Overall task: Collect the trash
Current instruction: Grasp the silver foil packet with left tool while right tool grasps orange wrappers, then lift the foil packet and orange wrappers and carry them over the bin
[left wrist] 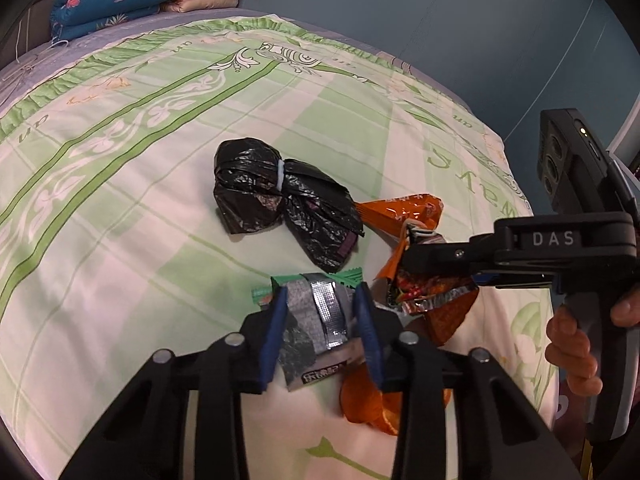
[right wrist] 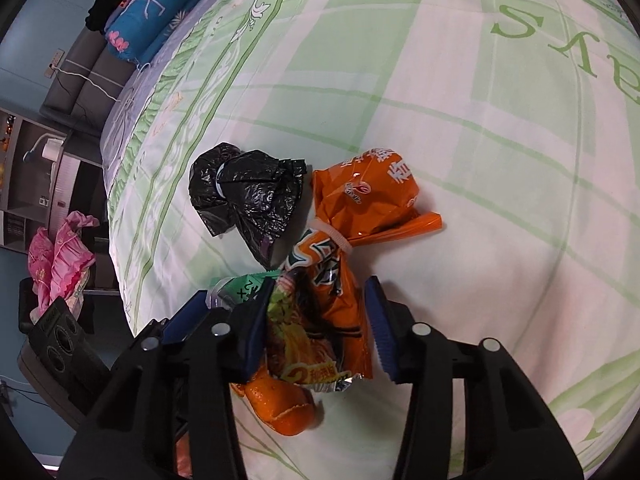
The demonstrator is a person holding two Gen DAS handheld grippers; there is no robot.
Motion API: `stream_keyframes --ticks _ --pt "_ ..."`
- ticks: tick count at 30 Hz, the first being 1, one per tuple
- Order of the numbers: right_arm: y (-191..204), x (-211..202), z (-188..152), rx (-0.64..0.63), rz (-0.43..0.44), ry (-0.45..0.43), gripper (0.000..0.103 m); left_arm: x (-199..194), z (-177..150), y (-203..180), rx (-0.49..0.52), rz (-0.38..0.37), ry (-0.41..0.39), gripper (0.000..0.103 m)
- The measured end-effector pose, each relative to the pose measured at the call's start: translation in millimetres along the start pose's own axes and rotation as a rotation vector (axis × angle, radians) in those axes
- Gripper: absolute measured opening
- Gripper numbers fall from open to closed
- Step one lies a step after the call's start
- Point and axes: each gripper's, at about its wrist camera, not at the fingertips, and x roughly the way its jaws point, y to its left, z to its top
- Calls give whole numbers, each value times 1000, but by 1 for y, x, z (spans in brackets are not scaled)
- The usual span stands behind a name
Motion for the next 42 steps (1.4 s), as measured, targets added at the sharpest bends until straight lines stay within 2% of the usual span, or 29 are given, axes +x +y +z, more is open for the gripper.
stream_keyframes --ticks 6,11,22,23,31,42 --pt "0 -1 -2 -8 -18 -15 32 -4 -1 -6 20 -1 -6 17" --pt "-1 -9 -6 -22 -23 -42 26 -9 -3 -10 40 21 -13 13" --pt "-5 -64 -25 -56 -1 -144 25 -45 -2 -10 13 47 -58 7" --pt "-5 -69 -28 -59 2 -150 25 -50 -2 -11 13 51 -66 4" --pt "-4 -115 -61 -84 34 -197 25 -93 -9 -27 14 67 -129 2" --pt "-9 -178 -131 -125 72 -256 25 -151 -35 -67 64 51 -215 2"
